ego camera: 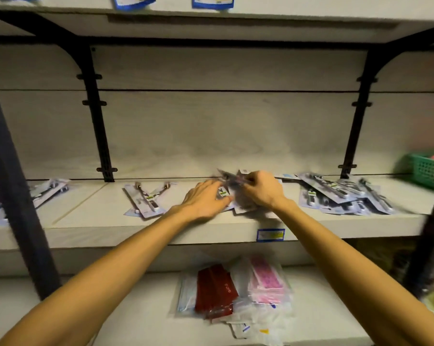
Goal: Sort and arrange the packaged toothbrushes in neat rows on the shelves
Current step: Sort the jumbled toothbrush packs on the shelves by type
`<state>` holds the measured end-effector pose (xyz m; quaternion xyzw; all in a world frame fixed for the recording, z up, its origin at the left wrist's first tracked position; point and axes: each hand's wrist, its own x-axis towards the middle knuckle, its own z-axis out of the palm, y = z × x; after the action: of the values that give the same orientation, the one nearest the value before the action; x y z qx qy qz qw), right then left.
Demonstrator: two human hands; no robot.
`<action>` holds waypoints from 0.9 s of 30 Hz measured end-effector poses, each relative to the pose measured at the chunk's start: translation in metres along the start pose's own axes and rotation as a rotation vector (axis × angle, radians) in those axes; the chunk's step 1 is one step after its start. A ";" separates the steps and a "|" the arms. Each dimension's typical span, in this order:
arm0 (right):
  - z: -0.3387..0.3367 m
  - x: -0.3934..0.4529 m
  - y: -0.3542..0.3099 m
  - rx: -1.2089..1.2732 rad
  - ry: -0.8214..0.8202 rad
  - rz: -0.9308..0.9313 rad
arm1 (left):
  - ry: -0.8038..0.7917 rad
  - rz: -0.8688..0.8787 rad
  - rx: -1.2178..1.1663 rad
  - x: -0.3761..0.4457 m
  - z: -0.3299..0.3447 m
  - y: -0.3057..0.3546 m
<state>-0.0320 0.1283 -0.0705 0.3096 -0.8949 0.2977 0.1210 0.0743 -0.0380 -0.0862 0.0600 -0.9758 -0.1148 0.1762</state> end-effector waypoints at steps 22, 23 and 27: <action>-0.015 -0.001 0.045 1.248 0.092 0.302 | 0.505 -0.418 -0.996 0.013 0.014 0.017; -0.016 -0.003 0.045 1.235 0.101 0.281 | 0.533 -0.406 -0.996 0.011 0.013 0.019; -0.016 -0.007 0.044 1.218 0.095 0.162 | 0.598 -0.375 -1.048 0.002 0.009 0.026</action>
<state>-0.0535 0.1686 -0.0807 0.2405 -0.5785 0.7770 -0.0607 0.0670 -0.0112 -0.0875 0.1650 -0.6717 -0.5846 0.4241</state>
